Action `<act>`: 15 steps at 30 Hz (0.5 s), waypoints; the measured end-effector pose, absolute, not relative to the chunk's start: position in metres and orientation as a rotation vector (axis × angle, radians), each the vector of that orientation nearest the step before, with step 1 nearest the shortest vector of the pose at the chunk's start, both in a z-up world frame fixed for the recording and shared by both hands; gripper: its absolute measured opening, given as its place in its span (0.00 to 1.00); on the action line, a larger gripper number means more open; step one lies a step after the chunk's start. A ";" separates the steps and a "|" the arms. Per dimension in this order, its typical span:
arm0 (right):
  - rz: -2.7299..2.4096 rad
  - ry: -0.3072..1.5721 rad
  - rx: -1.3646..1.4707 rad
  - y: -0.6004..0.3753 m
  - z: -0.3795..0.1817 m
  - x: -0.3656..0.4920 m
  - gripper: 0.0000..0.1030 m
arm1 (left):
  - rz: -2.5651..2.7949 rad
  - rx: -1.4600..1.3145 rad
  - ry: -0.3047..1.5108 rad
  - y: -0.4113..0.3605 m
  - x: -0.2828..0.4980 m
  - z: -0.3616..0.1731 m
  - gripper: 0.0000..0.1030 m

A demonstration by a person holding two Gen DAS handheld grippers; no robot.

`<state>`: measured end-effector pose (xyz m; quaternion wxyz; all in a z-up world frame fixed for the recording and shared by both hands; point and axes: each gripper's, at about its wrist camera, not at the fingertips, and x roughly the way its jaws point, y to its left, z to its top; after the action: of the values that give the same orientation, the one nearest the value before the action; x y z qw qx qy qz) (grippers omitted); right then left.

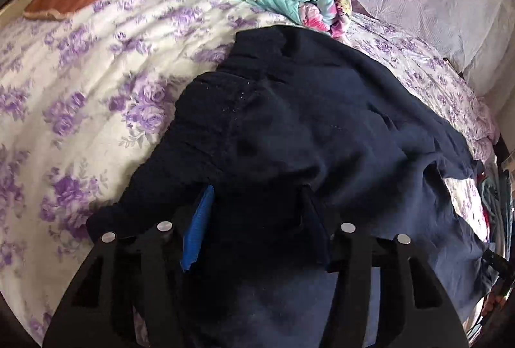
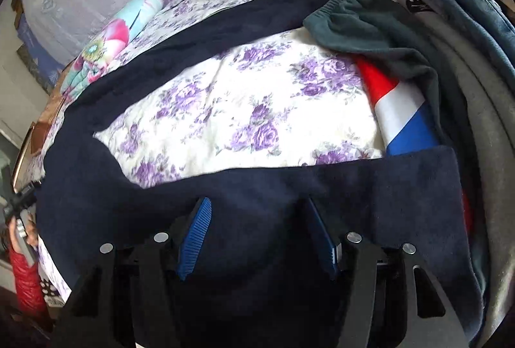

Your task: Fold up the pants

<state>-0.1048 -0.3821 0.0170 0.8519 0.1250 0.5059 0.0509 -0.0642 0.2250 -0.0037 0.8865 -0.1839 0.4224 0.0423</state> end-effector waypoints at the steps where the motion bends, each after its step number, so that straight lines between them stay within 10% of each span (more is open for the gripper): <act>1: 0.120 1.033 0.247 -0.381 0.028 -0.106 0.59 | 0.078 -0.387 0.882 0.226 -0.066 0.002 0.52; 15: 0.391 0.916 0.274 -0.283 0.056 -0.023 0.76 | 0.048 -0.730 0.918 0.294 0.072 0.025 0.63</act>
<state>-0.0233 -0.2833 0.0557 0.8695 0.1308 0.4381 0.1869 0.0720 0.2935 0.0251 0.8326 -0.3445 0.4331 0.0226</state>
